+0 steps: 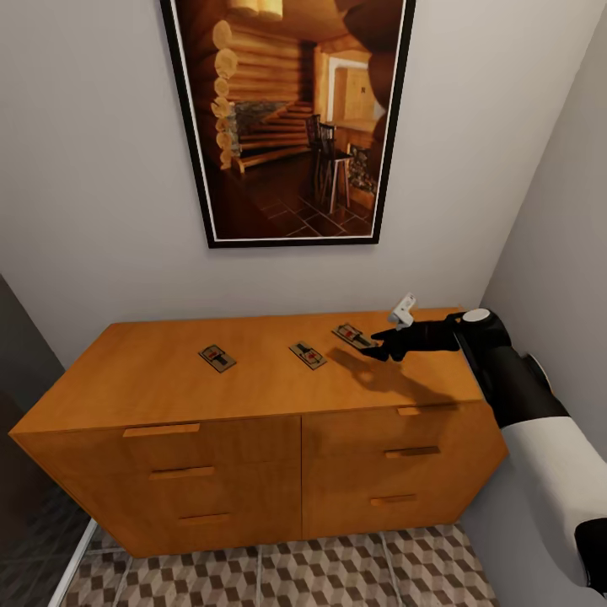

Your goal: Take the four mousetraps from the cabinet in the bathroom and place them on the bathroom floor. Make sure all four end up on the same floor surface, and ensure that at least two of them are either under or directly next to the same bathroom sink.

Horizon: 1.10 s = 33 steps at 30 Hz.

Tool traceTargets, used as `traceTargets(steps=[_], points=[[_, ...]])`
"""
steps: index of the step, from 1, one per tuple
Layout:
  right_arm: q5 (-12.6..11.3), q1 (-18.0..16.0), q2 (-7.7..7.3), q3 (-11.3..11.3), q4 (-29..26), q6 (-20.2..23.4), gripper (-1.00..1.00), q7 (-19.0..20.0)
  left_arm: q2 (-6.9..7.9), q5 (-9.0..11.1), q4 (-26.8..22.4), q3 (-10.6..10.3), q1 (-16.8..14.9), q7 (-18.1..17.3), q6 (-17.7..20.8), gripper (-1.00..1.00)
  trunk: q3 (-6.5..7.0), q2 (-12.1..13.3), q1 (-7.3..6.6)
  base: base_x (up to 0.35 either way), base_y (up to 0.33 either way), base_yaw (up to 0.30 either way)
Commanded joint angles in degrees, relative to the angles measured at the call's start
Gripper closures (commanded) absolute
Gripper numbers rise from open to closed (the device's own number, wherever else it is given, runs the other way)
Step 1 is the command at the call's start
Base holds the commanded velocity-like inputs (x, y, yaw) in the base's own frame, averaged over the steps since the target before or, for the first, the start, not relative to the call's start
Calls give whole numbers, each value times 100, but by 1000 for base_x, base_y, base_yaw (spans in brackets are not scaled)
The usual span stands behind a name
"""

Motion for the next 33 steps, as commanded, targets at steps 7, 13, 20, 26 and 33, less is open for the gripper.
traceTargets(steps=[7,13,20,26,33], points=[[13,-33,-5,5,-321,609,100,34,0,15,6,-36,-3,3,-21,-100,-4,-2,0,0,0,0],[10,-85,-6,5,-381,1126,100,38,1,15,6,-36,-3,4,-21,-100,-4,-2,0,0,0,0],[2,-186,-8,5,-397,1362,100,40,-1,15,6,-36,-3,4,-21,-100,-4,-2,0,0,0,0],[-11,-406,-5,5,-416,1951,100,45,-2,15,6,-36,-3,4,-21,-100,-4,-2,0,0,0,0],[-13,-628,-5,5,-427,2210,100,49,-2,15,6,-36,-3,0,-21,-100,-4,-2,0,0,0,0]])
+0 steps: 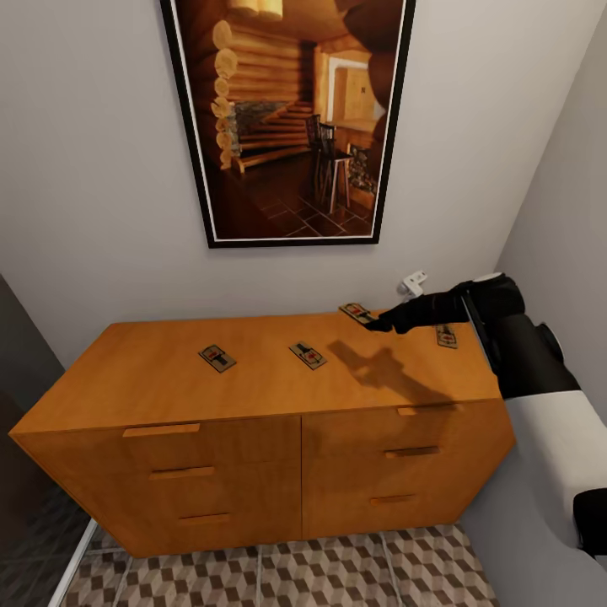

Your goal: Take the four mousetraps from the cabinet in the bathroom and place them on the bathroom floor. Make sure all four end up on the same floor surface, and ensure that at least two of them are either under or directly next to the same bathroom sink.

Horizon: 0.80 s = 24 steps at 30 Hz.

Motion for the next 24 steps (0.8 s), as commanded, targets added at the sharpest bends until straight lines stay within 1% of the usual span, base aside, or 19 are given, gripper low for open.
traceTargets(steps=[1,11,15,24], points=[[42,-18,-2,3,-5,62,100,58,-1,15,6,-36,-3,4,-21,-100,-4,-3,0,0,0,0],[34,-100,-12,11,-22,173,100,58,0,15,6,-36,-3,1,-21,-100,-4,-3,0,-17,0,0],[33,-102,-18,12,-23,171,100,58,-1,15,6,-36,-3,2,-21,-100,-4,-3,0,-220,0,0],[32,-103,-19,21,-19,168,100,58,-1,15,6,-36,-3,5,-21,-100,-4,-3,0,-312,0,0]])
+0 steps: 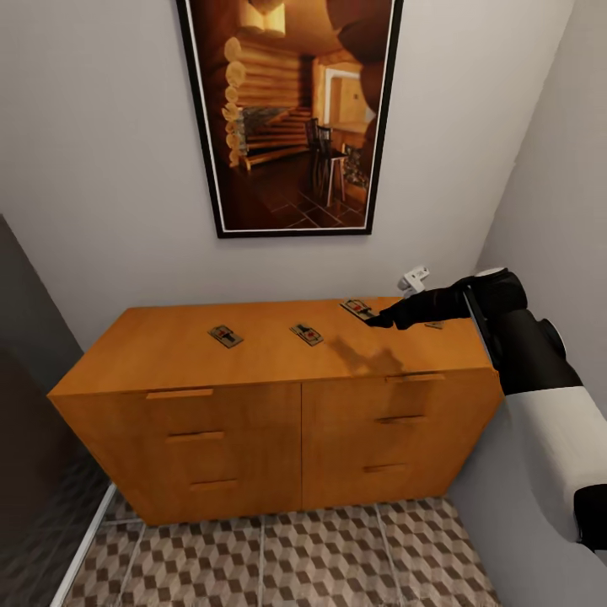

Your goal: Take the four mousetraps from the cabinet in the bathroom and place them on the bathroom floor. Make sure all four end up on the same floor surface, and ensure that at least two of them are either under or directly next to the same bathroom sink.

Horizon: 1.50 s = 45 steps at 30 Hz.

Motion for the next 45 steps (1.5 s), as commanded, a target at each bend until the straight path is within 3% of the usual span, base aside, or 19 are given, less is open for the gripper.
traceTargets(steps=[1,29,45], points=[[41,-5,-2,7,-3,40,100,57,2,15,5,-35,-2,4,-20,-100,-4,-3,-3,-326,0,0],[42,-5,24,38,77,32,100,40,2,15,6,-35,-2,6,-20,-100,-4,-3,-3,-318,0,0],[42,-4,38,47,365,12,100,34,2,15,6,-35,-2,2,-20,-100,-4,-3,-3,-80,0,0]])
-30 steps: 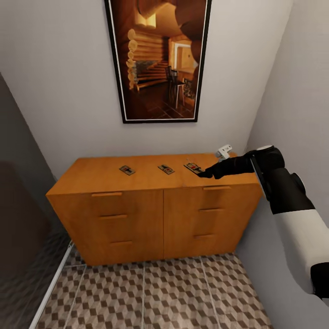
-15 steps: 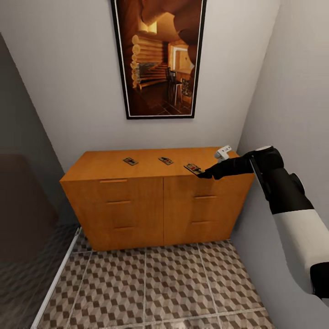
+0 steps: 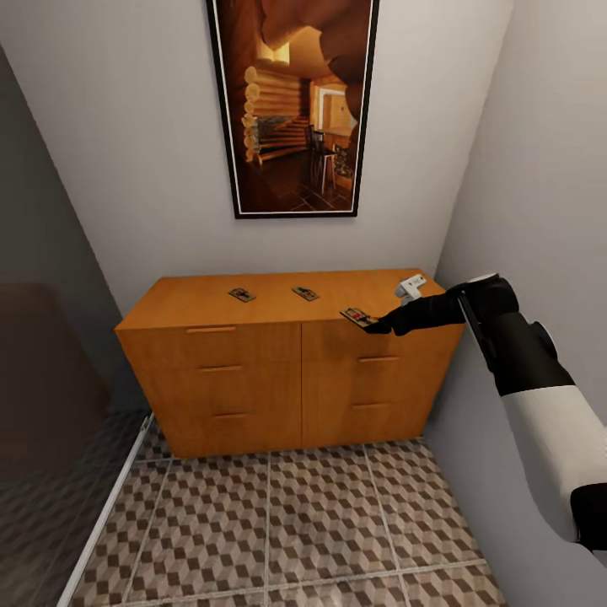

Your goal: Take the four mousetraps from the cabinet in the bathroom and place them on the bathroom floor. Make sure all four end up on the same floor surface, and ensure that at least two of them are either under or directly next to the same bathroom sink.

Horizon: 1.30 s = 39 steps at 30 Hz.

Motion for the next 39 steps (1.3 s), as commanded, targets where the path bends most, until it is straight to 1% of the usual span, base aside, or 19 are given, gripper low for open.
traceTargets(steps=[1,9,12,18,23,26,34,37,39], points=[[40,-6,-1,4,16,35,100,56,-1,15,6,-36,-3,4,-21,-100,-4,-3,0,-2,0,0],[41,1,9,4,152,-3,100,46,1,15,5,-36,-3,2,-21,-100,-4,-3,0,0,0,0],[43,2,39,4,286,-84,100,46,2,15,5,-36,-3,2,-21,-100,-4,-3,0,0,0,0],[49,2,157,4,753,-440,100,37,0,15,5,-36,-3,5,-21,-100,-4,-3,0,0,0,0],[55,4,259,4,911,-542,100,30,-1,15,5,-36,-3,4,-21,-100,-4,-3,0,0,0,0],[57,8,293,4,945,-562,100,29,1,15,5,-36,-3,1,-21,-100,-4,-3,0,0,0,0],[58,27,316,6,987,-626,100,25,-2,15,7,-36,-3,3,-21,-100,-4,-3,0,0,0,0],[58,34,331,11,1139,-780,100,20,-1,15,6,-36,-3,5,-21,-100,-4,-3,0,0,0,0],[58,36,371,11,1291,-910,100,16,-1,15,6,-36,-3,5,-21,-100,-4,-3,0,0,0,0]])
